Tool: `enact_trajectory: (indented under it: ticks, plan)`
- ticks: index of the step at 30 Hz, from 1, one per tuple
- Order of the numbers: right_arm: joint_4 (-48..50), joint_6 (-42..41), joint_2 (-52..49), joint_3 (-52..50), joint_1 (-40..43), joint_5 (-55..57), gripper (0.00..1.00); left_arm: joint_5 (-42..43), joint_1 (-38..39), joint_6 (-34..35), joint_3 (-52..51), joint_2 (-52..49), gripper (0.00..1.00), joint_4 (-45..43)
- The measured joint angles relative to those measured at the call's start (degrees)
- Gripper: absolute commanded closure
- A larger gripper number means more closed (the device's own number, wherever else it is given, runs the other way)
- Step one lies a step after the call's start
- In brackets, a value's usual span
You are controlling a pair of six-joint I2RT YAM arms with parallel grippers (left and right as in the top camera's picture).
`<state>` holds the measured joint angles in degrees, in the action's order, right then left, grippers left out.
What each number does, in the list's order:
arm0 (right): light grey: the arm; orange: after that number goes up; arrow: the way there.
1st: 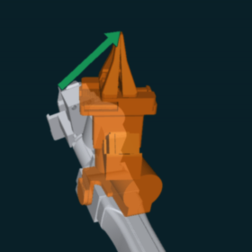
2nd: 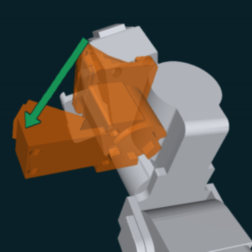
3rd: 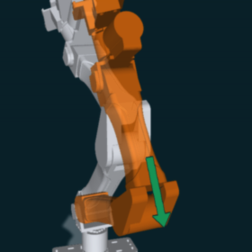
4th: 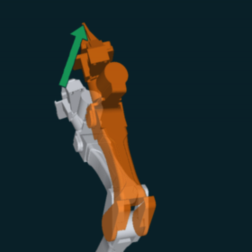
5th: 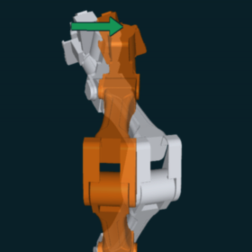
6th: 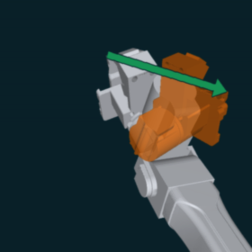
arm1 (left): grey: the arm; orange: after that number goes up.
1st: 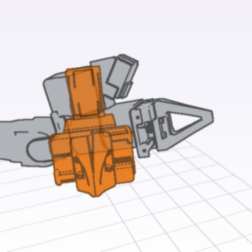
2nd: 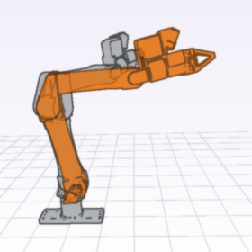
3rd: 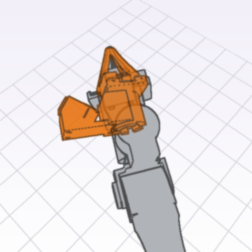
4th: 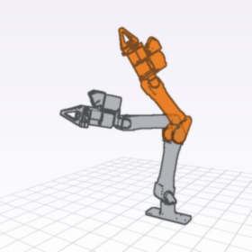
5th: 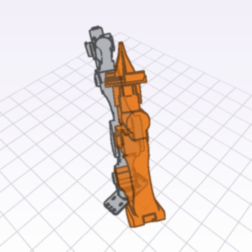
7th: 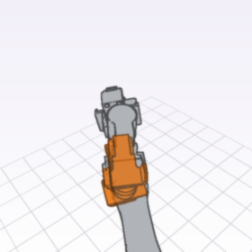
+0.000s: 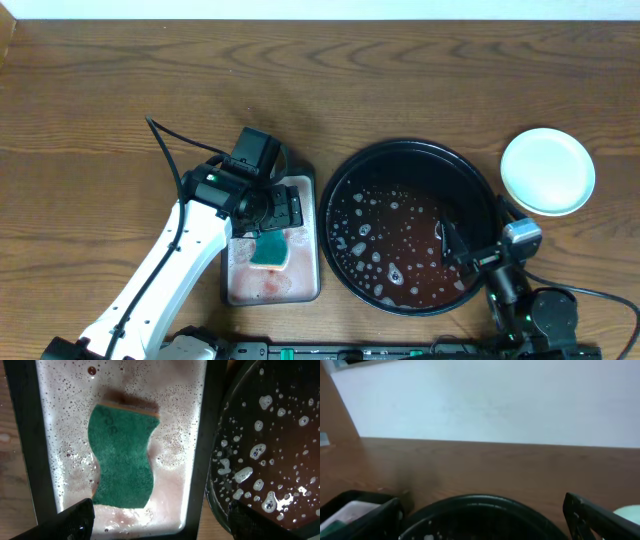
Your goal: Clean dirty plates on tray and stack at the side
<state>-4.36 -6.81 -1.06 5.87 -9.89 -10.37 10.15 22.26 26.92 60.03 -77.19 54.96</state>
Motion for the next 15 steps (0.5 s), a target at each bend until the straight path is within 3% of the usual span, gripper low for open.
enact_trajectory:
  ticks: [3,15]
  plan:
    - [4.02,0.00,0.24,-4.17,0.00,0.15,0.01,0.02,0.00,0.00,0.00,0.00,0.15,0.02]
    - [3.13,0.00,0.39,-5.49,0.00,0.39,0.01,0.02,0.00,0.00,0.00,0.00,0.15,0.02]
